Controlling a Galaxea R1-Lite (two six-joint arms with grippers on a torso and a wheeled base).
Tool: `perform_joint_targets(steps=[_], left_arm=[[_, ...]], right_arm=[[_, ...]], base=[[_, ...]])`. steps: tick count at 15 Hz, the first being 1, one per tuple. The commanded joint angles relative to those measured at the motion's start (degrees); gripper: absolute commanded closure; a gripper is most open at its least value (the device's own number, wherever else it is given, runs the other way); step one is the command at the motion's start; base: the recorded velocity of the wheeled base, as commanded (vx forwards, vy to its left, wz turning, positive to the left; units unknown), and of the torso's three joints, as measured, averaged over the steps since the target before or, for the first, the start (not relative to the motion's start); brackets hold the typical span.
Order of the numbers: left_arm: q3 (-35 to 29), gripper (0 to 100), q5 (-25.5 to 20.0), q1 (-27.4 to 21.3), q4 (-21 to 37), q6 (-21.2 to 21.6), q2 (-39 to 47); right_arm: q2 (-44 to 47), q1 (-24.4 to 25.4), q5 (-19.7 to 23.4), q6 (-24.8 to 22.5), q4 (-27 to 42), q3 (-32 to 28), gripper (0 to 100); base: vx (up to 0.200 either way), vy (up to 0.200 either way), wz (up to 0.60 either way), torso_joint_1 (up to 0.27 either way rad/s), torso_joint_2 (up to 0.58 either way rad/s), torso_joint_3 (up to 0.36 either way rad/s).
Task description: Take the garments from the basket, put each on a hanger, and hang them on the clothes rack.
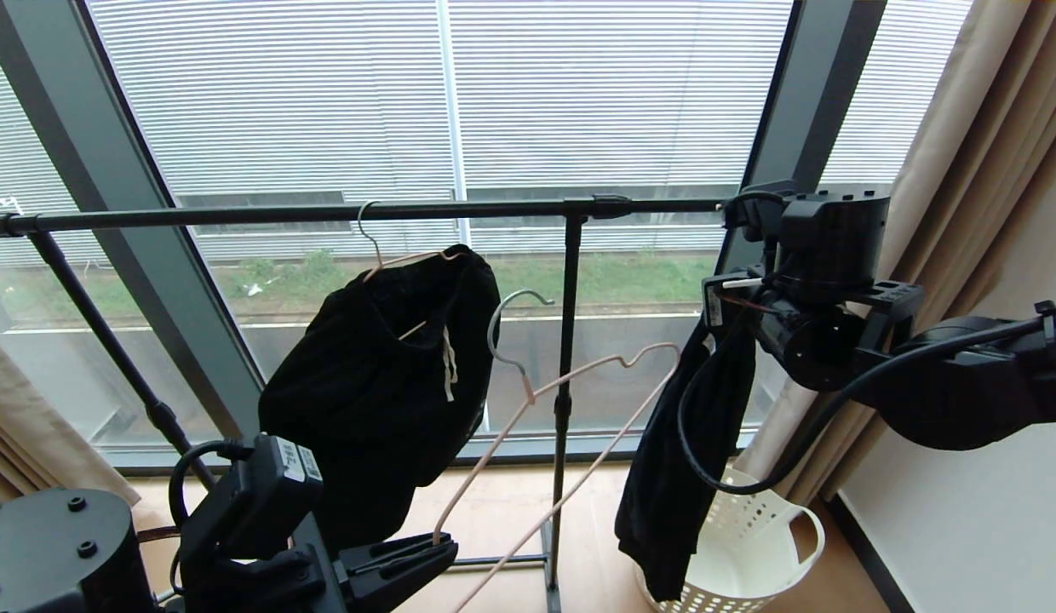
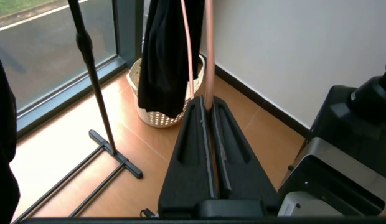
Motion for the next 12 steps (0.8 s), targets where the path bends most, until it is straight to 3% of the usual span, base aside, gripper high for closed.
perform_joint_targets(steps=[1,12], left_arm=[[0.16,100,0.01,-0.57,-0.06,0.01,0.94],[-0.19,100,0.01,-2.15,-4.02,-0.25,2.97]], right_arm=[[0.91,-0.03,0.01,-0.04,-0.07,-0.06,100],[1.0,2.26,-0.78,0.22,-0.16,0.38,100]], base=[[0.0,0.0,0.0,0.0,0.0,0.0],[0.0,0.0,0.0,0.0,0.0,0.0]])
